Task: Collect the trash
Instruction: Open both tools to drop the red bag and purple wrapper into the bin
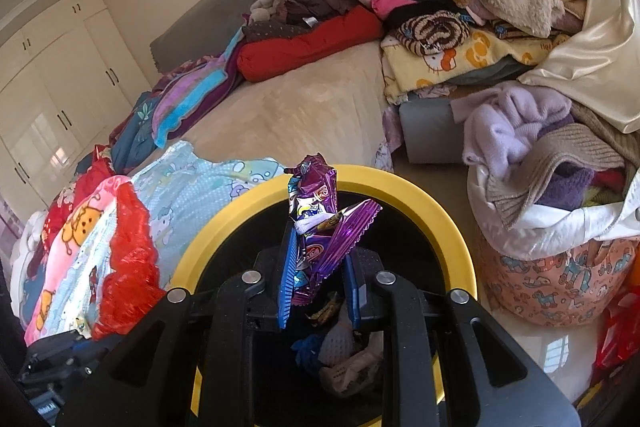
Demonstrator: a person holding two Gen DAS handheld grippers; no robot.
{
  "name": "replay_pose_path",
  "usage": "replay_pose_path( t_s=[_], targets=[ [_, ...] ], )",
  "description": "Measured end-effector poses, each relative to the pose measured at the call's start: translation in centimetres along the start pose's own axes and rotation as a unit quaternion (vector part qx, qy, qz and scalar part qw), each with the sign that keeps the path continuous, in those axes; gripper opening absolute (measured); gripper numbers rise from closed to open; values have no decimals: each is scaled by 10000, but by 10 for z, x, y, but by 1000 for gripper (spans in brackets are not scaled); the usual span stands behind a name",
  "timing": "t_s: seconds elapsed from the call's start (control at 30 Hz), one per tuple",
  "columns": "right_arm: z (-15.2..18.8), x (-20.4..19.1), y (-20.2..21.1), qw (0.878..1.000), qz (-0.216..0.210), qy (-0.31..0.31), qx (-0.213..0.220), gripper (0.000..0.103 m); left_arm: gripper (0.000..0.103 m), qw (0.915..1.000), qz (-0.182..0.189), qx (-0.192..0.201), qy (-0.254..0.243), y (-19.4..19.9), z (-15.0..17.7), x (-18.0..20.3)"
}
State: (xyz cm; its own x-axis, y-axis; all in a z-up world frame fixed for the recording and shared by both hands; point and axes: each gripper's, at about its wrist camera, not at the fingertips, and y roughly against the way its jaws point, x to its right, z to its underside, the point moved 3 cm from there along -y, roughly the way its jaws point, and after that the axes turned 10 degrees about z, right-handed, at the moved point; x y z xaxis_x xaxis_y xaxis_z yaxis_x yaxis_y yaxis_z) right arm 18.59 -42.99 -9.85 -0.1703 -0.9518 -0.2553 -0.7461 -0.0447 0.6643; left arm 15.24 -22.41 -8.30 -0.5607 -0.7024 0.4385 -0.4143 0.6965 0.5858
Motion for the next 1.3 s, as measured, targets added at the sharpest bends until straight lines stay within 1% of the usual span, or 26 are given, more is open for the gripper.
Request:
replay_pose_path(
  t_s=[0.2, 0.37, 0.5, 0.53, 0.57, 0.6, 0.63, 0.67, 0.73, 0.77, 0.8, 0.83, 0.87, 0.9, 0.97, 1.03, 1.07, 1.3],
  targets=[
    [2, 6, -6, 9999, -29, -94, -92, 21, 6, 9996, 28, -261, -54, -22, 2, 1],
    [2, 7, -7, 9998, -85, -134, -101, 23, 6, 9990, 10, -432, 74, -36, 4, -9],
    [1, 7, -7, 9998, -117, -142, -100, 23, 6, 9990, -4, -413, 155, -38, 3, -13],
    [1, 7, -7, 9998, -106, -142, -103, 25, 7, 9992, -30, -378, 160, -36, 3, -14],
    [1, 8, -7, 9998, -103, -148, -110, 28, 12, 9992, -48, -348, 175, -35, 2, -15],
    [2, 8, -7, 9998, -104, -157, -113, 33, 27, 9993, -67, -319, 195, -33, 2, -17],
    [2, 7, -6, 9997, -101, -169, -108, 38, 37, 9993, -112, -267, 225, -30, 1, -18],
    [2, 7, -6, 9998, -90, -177, -99, 40, 50, 9994, -112, -210, 256, -27, 1, -19],
    [1, 6, -5, 9998, -80, -182, -91, 43, 52, 9994, -103, -143, 293, -21, 0, -20],
    [1, 5, -5, 9998, -75, -172, -88, 44, 59, 9994, -133, -101, 291, -18, 0, -21],
    [1, 4, -4, 9998, -66, -160, -80, 46, 71, 9994, -158, -62, 290, -15, -1, -21],
    [1, 3, -3, 9999, -59, -151, -60, 49, 76, 9994, -170, 7, 298, -11, -2, -21],
    [1, 2, -2, 9999, -53, -143, -46, 50, 84, 9994, -179, 83, 302, -6, -2, -21],
    [0, 0, -1, 9999, -45, -122, -27, 51, 90, 9992, -225, 164, 288, -1, -3, -22],
    [0, -5, 2, 10000, -48, -37, 19, 52, 92, 9988, -351, 251, 236, 6, -6, -22],
    [-1, -12, 5, 9999, -75, 59, 87, 57, 92, 9976, -560, 378, 170, 16, -7, -22],
    [-1, -15, 6, 9998, -92, 104, 115, 57, 92, 9971, -608, 421, 158, 19, -9, -24],
    [-4, -47, 25, 9970, -411, 517, 410, 64, 92, 9899, -1069, 911, 171, 58, -17, -36]
  ],
)
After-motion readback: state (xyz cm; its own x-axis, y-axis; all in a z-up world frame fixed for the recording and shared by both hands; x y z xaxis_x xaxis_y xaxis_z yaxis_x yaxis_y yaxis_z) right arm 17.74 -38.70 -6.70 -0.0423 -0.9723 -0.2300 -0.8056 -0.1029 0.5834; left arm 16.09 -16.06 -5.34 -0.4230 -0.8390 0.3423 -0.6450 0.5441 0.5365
